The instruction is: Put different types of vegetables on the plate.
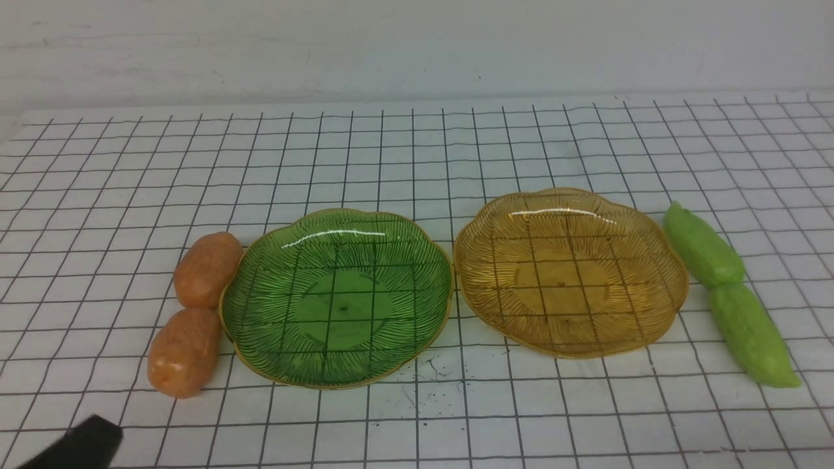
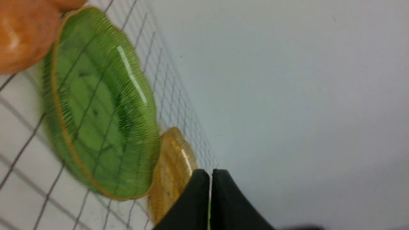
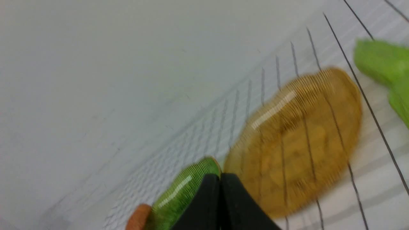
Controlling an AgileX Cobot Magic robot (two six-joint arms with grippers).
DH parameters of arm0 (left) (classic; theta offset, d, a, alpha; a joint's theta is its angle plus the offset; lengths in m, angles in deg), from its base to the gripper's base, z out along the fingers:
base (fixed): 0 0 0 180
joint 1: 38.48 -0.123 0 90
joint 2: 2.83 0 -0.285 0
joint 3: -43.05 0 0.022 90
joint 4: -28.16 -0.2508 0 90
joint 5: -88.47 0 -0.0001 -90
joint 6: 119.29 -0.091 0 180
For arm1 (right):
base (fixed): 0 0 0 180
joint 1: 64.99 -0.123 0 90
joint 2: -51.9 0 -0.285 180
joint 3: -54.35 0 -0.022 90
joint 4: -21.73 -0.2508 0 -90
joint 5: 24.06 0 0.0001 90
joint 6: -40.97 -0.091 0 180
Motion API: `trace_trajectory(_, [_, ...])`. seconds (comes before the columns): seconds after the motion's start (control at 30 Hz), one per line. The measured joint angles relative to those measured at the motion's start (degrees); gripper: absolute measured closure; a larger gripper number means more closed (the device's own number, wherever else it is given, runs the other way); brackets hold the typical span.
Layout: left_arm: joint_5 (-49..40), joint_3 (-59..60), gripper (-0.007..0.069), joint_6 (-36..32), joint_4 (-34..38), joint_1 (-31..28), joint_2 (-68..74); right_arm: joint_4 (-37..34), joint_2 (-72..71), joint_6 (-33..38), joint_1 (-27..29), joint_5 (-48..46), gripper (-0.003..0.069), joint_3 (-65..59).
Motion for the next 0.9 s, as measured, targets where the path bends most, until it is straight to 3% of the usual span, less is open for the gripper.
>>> trace_trajectory(0.13, [-2.7,-11.1,0.0632,-11.7,0.4,0.0,6.2,5.6,7.1,6.6,0.0,-3.4,0.0673,14.5])
trace_trajectory(0.3, [-13.9,-17.1,0.0632,-15.5,-5.7,0.0,19.8,18.0,19.8,5.3,0.0,-15.7,0.0671,23.6])
trace_trajectory(0.43, [-28.3,-21.8,0.0632,-16.0,-16.8,0.0,35.4,36.8,38.3,-3.9,0.0,-29.6,0.0670,31.2])
trace_trajectory(0.57, [-38.6,-27.4,0.0632,-16.1,-28.1,0.0,49.9,49.8,57.3,-14.1,0.0,-37.6,0.0668,38.4])
trace_trajectory(0.9, [-40.0,-33.9,0.0632,-16.1,-33.7,0.0,58.0,55.7,86.0,-16.2,0.0,-40.0,0.0641,53.5])
